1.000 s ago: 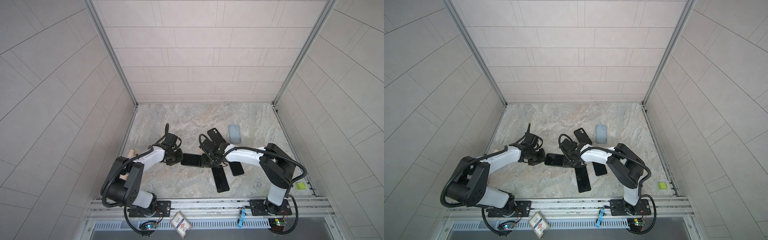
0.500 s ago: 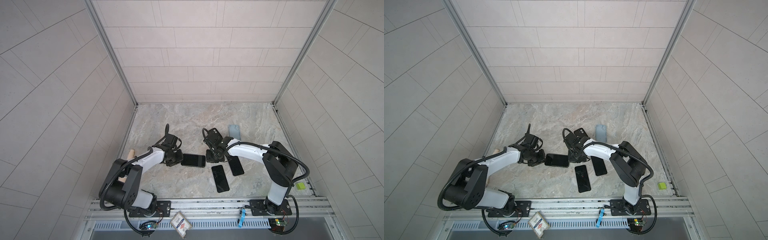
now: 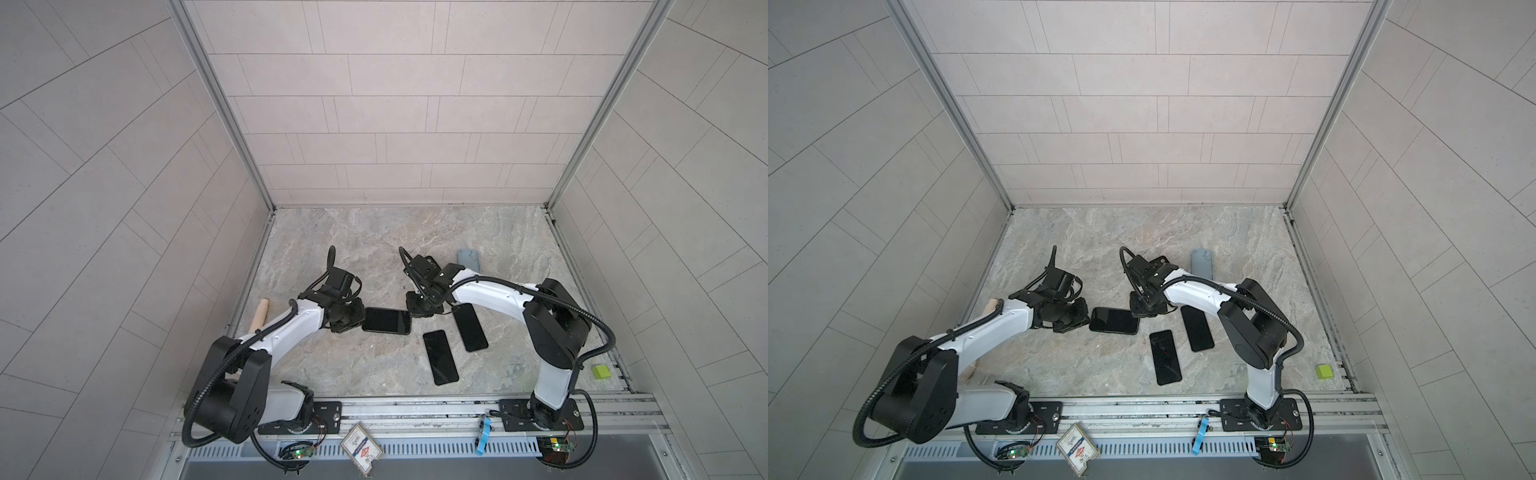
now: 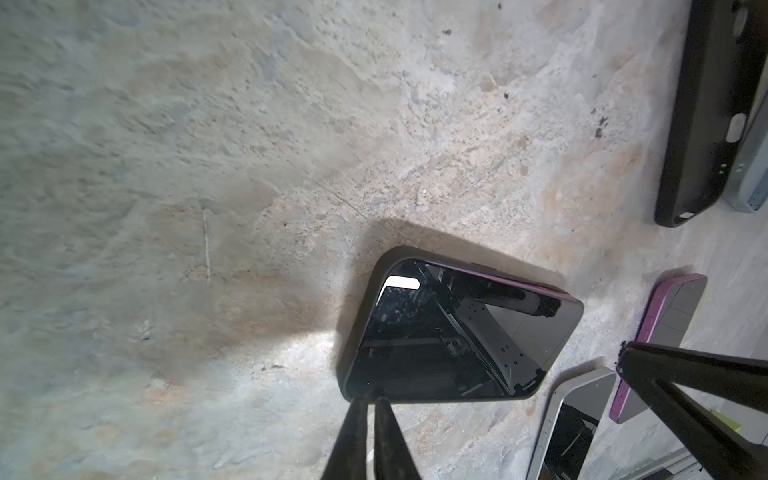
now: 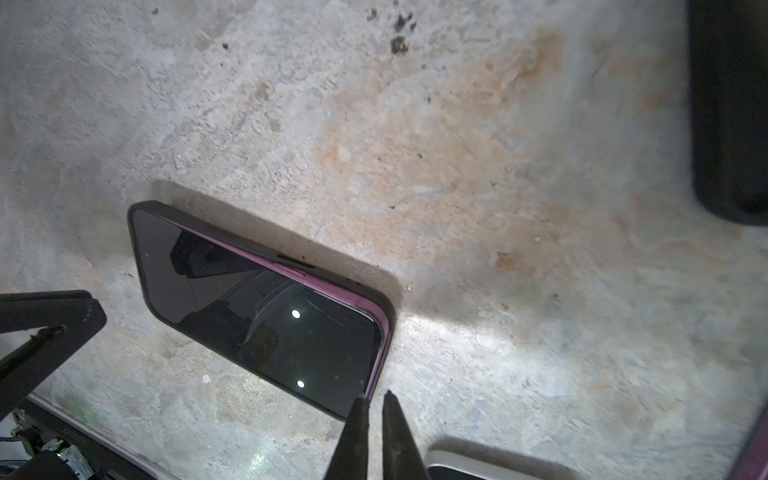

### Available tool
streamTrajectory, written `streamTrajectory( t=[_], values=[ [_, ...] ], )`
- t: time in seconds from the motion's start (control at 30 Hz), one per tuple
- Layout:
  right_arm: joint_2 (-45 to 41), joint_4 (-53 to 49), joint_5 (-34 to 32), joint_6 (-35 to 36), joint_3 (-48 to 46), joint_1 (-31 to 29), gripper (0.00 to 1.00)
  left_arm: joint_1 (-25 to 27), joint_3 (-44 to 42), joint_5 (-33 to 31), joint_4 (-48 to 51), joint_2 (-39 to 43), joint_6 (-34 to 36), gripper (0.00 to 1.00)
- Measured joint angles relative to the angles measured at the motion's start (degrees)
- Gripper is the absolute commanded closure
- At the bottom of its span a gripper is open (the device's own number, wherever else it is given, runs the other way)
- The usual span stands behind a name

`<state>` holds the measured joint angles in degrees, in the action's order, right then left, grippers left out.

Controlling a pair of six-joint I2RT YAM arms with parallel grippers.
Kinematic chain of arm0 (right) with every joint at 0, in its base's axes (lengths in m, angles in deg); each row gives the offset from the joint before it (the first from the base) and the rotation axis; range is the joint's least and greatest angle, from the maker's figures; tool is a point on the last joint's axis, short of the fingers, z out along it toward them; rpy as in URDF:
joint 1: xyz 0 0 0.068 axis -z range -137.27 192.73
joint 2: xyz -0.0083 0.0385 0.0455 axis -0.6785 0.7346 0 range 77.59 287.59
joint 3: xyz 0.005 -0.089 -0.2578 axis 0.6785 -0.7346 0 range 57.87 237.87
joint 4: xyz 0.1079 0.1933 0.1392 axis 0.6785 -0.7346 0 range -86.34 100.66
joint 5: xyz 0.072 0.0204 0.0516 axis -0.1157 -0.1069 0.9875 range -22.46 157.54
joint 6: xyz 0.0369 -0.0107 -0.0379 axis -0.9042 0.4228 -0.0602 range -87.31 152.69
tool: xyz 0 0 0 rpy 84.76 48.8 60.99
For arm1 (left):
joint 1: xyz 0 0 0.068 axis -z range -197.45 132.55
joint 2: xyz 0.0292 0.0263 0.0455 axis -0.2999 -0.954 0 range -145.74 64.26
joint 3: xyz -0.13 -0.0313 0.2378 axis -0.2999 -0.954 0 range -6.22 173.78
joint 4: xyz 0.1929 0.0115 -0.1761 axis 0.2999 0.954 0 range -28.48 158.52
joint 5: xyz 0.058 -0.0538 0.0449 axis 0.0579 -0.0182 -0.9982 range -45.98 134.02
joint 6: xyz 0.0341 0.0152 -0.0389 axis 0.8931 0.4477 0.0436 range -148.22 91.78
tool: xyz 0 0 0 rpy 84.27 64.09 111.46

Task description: Put the phone into the phone case

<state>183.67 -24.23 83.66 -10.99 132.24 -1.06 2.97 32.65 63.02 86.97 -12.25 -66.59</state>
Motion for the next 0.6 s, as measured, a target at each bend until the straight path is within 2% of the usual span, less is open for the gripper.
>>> streamTrajectory(
  t=[0.6],
  values=[
    [4.9,-0.9,2.4,3.1,2.3,2.2,0.86,0.0,0.0,0.6,-1.2,-3.4,-0.6,0.87]
  ],
)
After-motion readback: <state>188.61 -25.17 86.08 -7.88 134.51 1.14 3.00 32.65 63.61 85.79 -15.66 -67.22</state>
